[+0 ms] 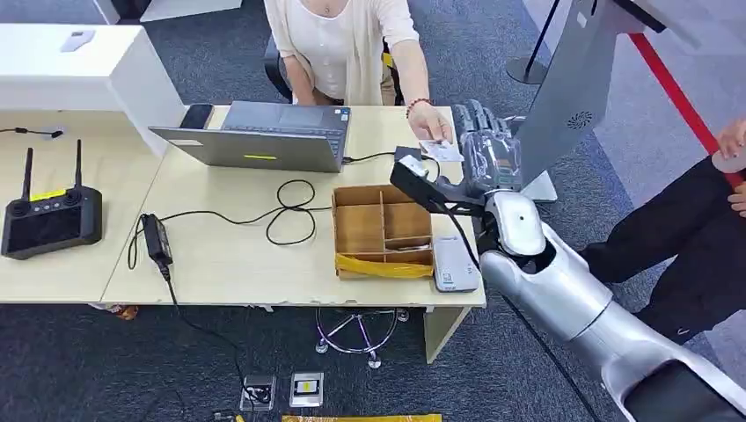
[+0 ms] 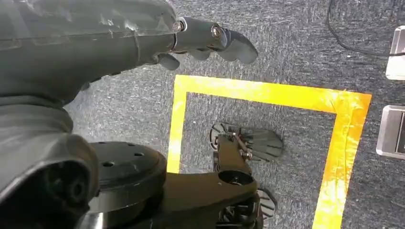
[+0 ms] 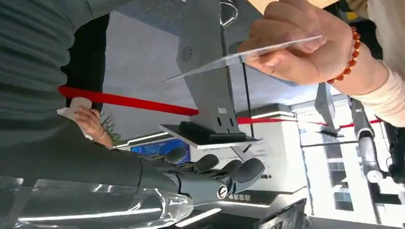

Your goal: Pass the card to the sensor for recognition and then transmit it.

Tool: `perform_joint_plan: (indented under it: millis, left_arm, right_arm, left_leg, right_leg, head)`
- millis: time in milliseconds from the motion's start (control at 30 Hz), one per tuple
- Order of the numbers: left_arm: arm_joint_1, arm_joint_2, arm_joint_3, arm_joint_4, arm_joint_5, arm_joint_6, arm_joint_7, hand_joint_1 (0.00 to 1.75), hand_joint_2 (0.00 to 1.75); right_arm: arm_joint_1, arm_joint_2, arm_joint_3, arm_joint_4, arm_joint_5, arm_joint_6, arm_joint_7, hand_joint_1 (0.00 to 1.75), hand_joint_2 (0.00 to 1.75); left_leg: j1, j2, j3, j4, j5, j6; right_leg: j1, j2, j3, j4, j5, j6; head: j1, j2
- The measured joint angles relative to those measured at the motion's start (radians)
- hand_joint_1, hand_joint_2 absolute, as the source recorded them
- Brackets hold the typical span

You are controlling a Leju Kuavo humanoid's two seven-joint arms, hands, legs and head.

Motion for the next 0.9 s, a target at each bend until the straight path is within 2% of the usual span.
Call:
perform_joint_plan:
  millis: [100, 133, 167, 467, 900]
  left_arm:
    - [0.000, 0.000, 0.003, 0.000, -0.001, 0.000, 0.000, 0.00, 0.00]
    - [0.000, 0.000, 0.004, 0.000, -0.001, 0.001, 0.000, 0.00, 0.00]
    - [0.000, 0.000, 0.004, 0.000, -0.001, 0.001, 0.000, 0.00, 0.00]
    - [0.000, 0.000, 0.020, 0.000, 0.001, 0.005, 0.000, 0.00, 0.00]
    - [0.001, -0.002, 0.031, 0.000, 0.001, 0.021, -0.003, 0.00, 0.00]
  right_arm:
    - [-0.001, 0.002, 0.000, 0.014, 0.008, -0.010, -0.002, 0.00, 1.75]
    - [-0.001, 0.003, 0.000, 0.020, 0.011, -0.010, -0.003, 0.05, 1.75]
    - [-0.002, 0.006, 0.000, 0.026, 0.015, -0.013, -0.003, 1.75, 1.75]
    - [-0.021, 0.031, -0.001, 0.083, 0.032, -0.074, -0.035, 1.75, 1.75]
    - [-0.041, 0.073, -0.001, 0.165, 0.027, -0.110, -0.066, 1.75, 1.75]
  left_leg:
    - [0.000, 0.000, 0.000, 0.000, 0.000, 0.000]
    - [0.000, 0.000, 0.000, 0.000, 0.000, 0.000]
    - [0.000, 0.000, 0.000, 0.000, 0.000, 0.000]
    - [0.000, 0.000, 0.000, 0.000, 0.000, 0.000]
    - [0.000, 0.000, 0.000, 0.000, 0.000, 0.000]
  right_leg:
    - [0.000, 0.000, 0.000, 0.000, 0.000, 0.000]
    - [0.000, 0.000, 0.000, 0.000, 0.000, 0.000]
    - [0.000, 0.000, 0.000, 0.000, 0.000, 0.000]
    - [0.000, 0.000, 0.000, 0.000, 0.000, 0.000]
    - [0.000, 0.000, 0.000, 0.000, 0.000, 0.000]
  head:
    - [0.000, 0.000]
    - [0.000, 0.000]
    - [0.000, 0.000]
    - [0.000, 0.000]
    - [0.000, 0.000]
